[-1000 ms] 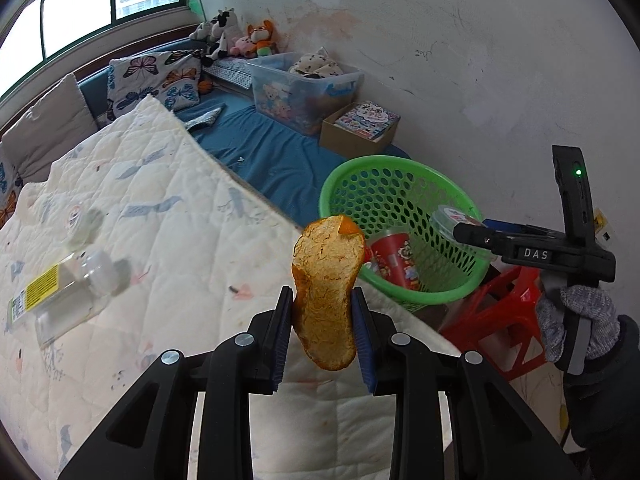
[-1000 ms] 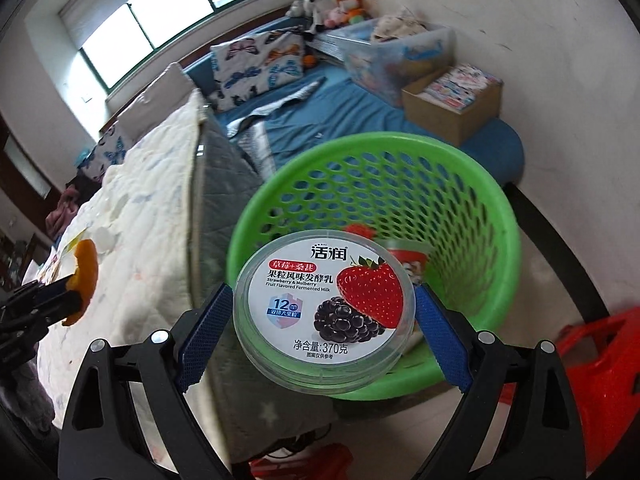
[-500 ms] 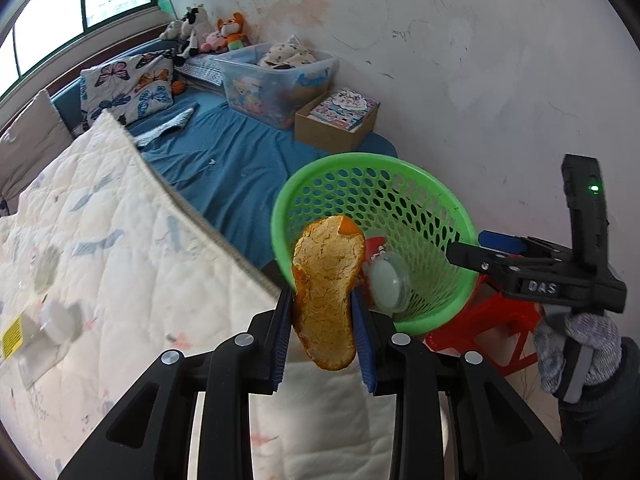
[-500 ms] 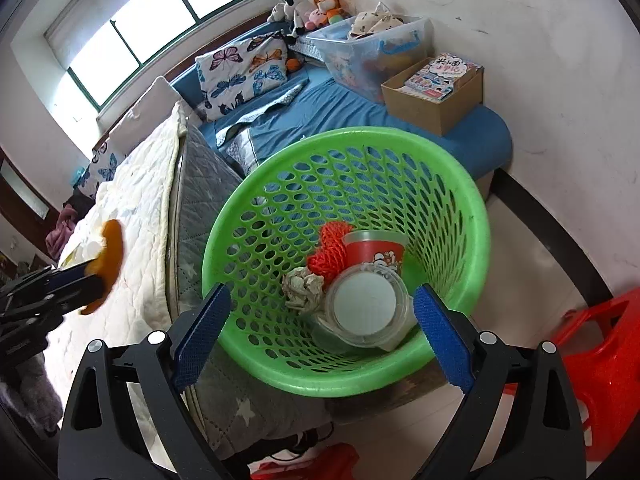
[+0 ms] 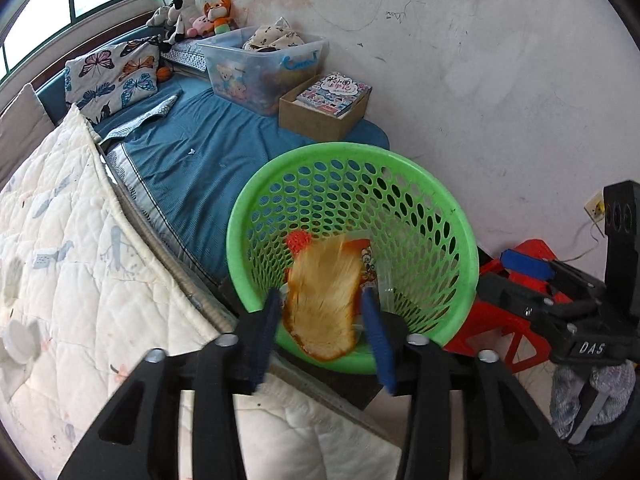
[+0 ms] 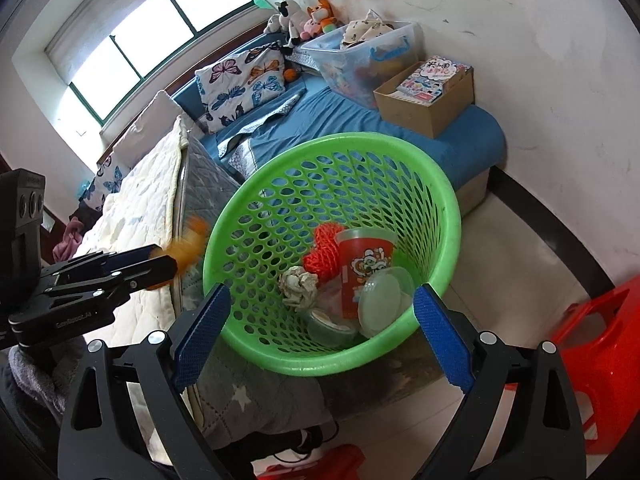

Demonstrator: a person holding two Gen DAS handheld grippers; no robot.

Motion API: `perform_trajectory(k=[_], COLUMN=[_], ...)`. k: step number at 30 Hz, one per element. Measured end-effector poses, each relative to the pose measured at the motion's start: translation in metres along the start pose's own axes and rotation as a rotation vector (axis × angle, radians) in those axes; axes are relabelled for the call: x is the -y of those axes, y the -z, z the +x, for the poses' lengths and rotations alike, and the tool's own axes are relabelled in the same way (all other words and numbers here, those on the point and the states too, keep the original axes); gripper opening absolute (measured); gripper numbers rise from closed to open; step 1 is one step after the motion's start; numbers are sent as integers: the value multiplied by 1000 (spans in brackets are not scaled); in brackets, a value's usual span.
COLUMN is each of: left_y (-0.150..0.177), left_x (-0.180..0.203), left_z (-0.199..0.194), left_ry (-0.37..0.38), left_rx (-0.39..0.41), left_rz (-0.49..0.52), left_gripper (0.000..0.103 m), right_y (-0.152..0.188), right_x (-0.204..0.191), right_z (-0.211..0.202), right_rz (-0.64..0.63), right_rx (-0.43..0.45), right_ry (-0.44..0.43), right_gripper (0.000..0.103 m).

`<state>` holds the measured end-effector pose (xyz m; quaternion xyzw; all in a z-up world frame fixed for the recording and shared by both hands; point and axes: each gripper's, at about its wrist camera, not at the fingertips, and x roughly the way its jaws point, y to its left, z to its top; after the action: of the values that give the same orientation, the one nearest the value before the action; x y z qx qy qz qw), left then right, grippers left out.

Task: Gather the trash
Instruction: 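Carry the peel and yogurt tub to the green basket and release both, then grasp the clear yellow-label bottle with the left gripper while the right grasps the jelly cup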

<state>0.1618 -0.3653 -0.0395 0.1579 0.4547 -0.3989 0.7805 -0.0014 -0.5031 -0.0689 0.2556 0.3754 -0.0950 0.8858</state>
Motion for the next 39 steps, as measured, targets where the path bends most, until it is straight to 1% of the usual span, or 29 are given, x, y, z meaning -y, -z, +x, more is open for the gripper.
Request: perform_trajectory(k=[3, 4, 5, 7, 10, 16, 19, 23, 25, 31, 33, 34, 37, 39], left_y=[0, 0, 1, 0, 8, 36, 48, 67, 75, 88, 90, 90, 90, 88], left_x=[2, 3, 4, 3, -4, -33, -50, -83, -102, -161, -180, -191, -219, -233], left_z=[-2, -3, -6, -8, -19, -50, -64, -87, -97, -120, -125, -126, -130, -131], left_ry=[20, 15, 11, 13, 14, -4, -28, -72, -113, -200, -212, -230, -241, -252], left_rx=[18, 24, 34, 41, 53, 74, 85, 91, 90, 66, 49, 45, 24, 14], left_rz=[2, 6, 10, 13, 8, -8, -10, -29, -32, -13, 4, 9, 20, 47], left_gripper=[52, 57, 58, 58, 58, 58, 58, 58, 58, 58, 60, 61, 63, 68], right_y=[1, 2, 2, 2, 4, 7, 8, 8, 8, 4, 2, 1, -2, -4], right_x=[-1, -2, -3, -6, -14, -38, -53, -77, -91, -135, -146, -153, -172, -183], right_z=[1, 1, 1, 0, -1, 0, 1, 3, 5, 13, 17, 19, 27, 33], right_rz=[3, 4, 4, 2, -19, -69, -94, -136, -163, -224, -236, -246, -269, -280], right_rx=[-2, -3, -3, -5, -5, -14, -18, -29, -32, -43, -47, -51, -61, -69], right_ry=[-7, -8, -9, -19, -27, -54, -73, -98, -109, -144, -155, -160, -170, -177], right_gripper=[92, 92, 92, 92, 92, 92, 92, 92, 92, 92, 92, 92, 92, 92])
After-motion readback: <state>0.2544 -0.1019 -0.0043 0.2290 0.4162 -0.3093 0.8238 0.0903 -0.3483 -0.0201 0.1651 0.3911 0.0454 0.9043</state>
